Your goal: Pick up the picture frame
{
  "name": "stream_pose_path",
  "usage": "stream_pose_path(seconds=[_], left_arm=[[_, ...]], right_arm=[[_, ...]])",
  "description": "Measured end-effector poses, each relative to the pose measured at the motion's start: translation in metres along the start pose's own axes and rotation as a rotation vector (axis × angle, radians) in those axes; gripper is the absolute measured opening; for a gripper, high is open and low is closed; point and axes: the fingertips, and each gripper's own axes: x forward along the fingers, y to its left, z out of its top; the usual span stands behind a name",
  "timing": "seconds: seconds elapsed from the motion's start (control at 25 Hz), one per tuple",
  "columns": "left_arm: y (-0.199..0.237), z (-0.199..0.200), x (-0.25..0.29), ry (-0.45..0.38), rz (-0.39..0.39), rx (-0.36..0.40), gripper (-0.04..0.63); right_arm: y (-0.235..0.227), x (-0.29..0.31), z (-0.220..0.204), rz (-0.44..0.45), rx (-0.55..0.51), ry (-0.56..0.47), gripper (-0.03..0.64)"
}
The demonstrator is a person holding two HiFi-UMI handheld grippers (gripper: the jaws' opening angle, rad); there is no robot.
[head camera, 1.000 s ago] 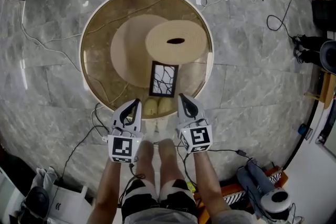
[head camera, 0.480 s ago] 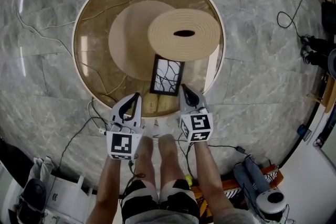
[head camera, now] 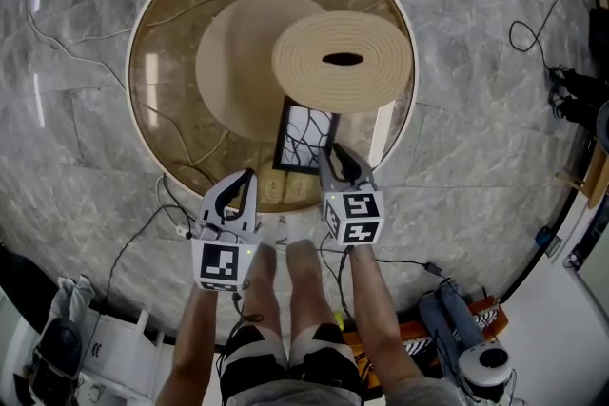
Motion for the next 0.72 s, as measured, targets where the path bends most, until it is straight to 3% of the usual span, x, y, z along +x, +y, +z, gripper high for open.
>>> stream_pose_path(seconds=[0.48,0.72], left_arm=[[0.0006,-0.0055,0.0028,0.006,-0.004,-0.014,0.020],[-0.0020,-0.0040,-0.0013,0.008,-0.004,-0.008,0.020]], right_arm=[[-0.0024,0.0028,-0.0038,0.001,0.076,0.033,0.083],[-0.0037,-0.0025,-0.0019,0.003,0.045,0.020,0.066]])
